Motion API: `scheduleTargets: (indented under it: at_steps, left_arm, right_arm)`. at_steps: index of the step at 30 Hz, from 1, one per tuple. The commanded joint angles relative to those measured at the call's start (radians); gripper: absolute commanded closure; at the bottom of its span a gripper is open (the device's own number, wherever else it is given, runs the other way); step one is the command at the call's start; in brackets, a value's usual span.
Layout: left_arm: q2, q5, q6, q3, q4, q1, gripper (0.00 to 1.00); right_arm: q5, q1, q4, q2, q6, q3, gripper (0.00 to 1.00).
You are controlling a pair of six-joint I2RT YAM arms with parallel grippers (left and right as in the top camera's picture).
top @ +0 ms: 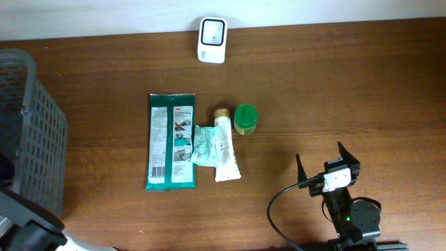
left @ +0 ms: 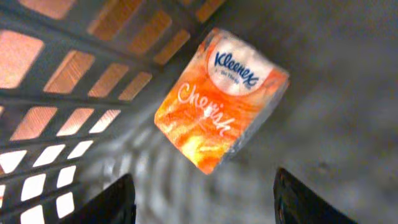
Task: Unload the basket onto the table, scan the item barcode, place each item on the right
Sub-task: 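Reach into the basket and grasp the orange Kleenex tissue pack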
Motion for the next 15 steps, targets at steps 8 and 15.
scheduleTargets:
  at_steps: [8,15]
  left_arm:
    - [0.156,-0.027,0.098,-0.045,0.201,0.003,0.41]
    - [0.16,0.06,0.102,-0.06,0.219,0.003,0.9]
  right_arm:
    - [-0.005,0.007,-0.004,-0.006,0.01,-0.005,0.02]
    - [-0.005,0.007,-0.004,-0.006,0.01,-0.005,0.02]
